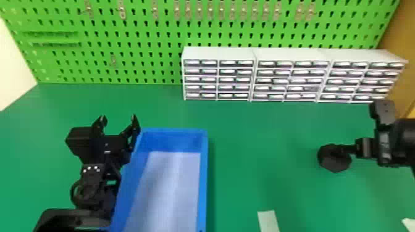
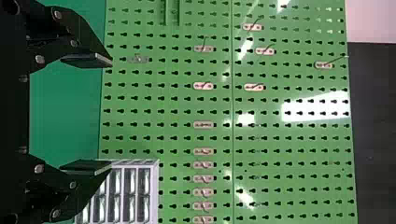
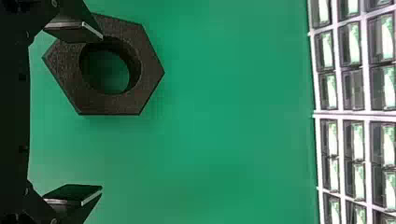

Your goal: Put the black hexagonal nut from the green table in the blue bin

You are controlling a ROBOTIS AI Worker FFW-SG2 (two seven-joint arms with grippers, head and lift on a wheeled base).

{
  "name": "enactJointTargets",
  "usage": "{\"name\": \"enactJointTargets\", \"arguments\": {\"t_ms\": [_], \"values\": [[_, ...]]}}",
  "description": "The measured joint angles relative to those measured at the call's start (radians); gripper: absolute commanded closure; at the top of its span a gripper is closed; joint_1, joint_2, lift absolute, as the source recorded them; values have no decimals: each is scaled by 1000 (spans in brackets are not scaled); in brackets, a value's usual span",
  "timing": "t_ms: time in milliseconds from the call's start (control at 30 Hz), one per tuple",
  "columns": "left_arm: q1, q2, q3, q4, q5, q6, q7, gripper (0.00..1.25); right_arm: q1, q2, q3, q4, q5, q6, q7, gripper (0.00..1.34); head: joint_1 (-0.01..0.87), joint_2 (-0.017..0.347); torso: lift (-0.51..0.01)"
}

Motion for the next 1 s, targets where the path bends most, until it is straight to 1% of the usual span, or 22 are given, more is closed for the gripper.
{"name": "enactJointTargets", "arguments": {"t_ms": [300, 1000], "values": [[-4, 0, -2, 1, -2, 0, 0, 475, -35, 0, 2, 71, 37, -31, 5, 154, 657, 57, -95], [-12, 0, -11, 8, -2, 0, -1, 475, -60, 7, -4, 119, 45, -69, 6, 156, 657, 57, -95]]}}
